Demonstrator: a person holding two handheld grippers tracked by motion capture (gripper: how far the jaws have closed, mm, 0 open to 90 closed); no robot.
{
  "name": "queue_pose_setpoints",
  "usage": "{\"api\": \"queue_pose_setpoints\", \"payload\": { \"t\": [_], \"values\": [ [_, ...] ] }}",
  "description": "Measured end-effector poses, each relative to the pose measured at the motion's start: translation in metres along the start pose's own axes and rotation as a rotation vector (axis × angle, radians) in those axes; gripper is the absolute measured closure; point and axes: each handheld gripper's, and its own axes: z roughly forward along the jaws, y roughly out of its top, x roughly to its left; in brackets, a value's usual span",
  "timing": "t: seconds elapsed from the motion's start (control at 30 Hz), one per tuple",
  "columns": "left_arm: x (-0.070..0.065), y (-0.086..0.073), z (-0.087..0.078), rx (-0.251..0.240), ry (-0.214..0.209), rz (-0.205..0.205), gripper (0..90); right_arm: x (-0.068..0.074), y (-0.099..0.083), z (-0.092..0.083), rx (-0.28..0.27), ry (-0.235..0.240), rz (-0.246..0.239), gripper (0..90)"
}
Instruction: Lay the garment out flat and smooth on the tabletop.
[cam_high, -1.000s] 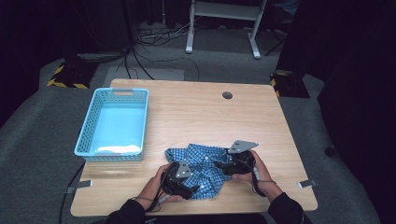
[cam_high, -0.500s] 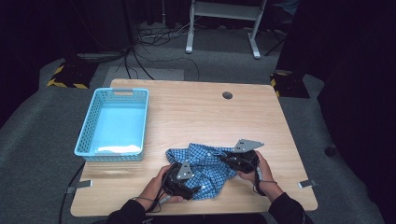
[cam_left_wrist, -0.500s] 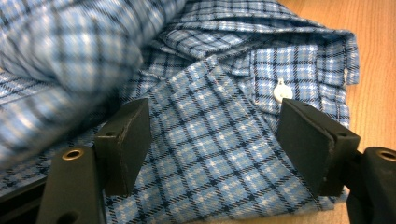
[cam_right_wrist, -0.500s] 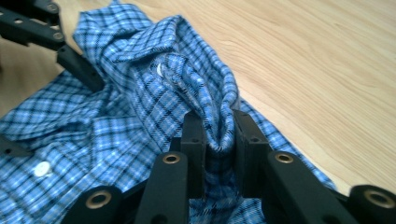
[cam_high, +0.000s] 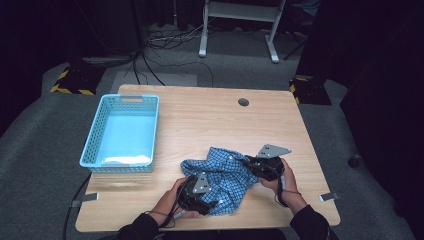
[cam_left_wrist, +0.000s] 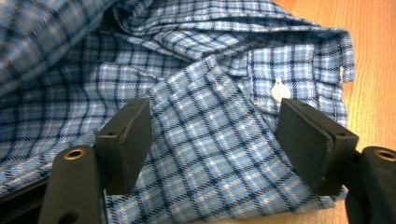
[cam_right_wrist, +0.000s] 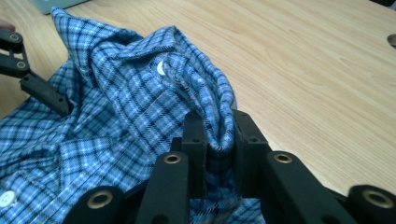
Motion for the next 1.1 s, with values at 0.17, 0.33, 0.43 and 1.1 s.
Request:
{"api": "queue_pose_setpoints", "payload": {
  "t": [0.17, 0.33, 0.43, 1.1],
  "values": [
    [-0.001, 0.0, 0.0, -0.002, 0.001, -0.001, 27.8, -0.003, 0.004, -0.001, -0.008, -0.021, -0.008, 77.6],
    [-0.001, 0.0, -0.001, -0.001, 0.003, 0.002, 28.0, -0.008, 0.009, 0.0, -0.025, -0.039, -0.001, 77.6],
    [-0.001, -0.001, 0.0, -0.003, -0.001, 0.001, 28.3, -0.011, 0.011, 0.002, -0.025, -0.047, 0.004, 77.6],
    [0.0, -0.001, 0.0, -0.003, -0.007, 0.0, 28.3, -0.027, 0.04, 0.015, -0.022, -0.109, -0.002, 77.6]
  ]
}}
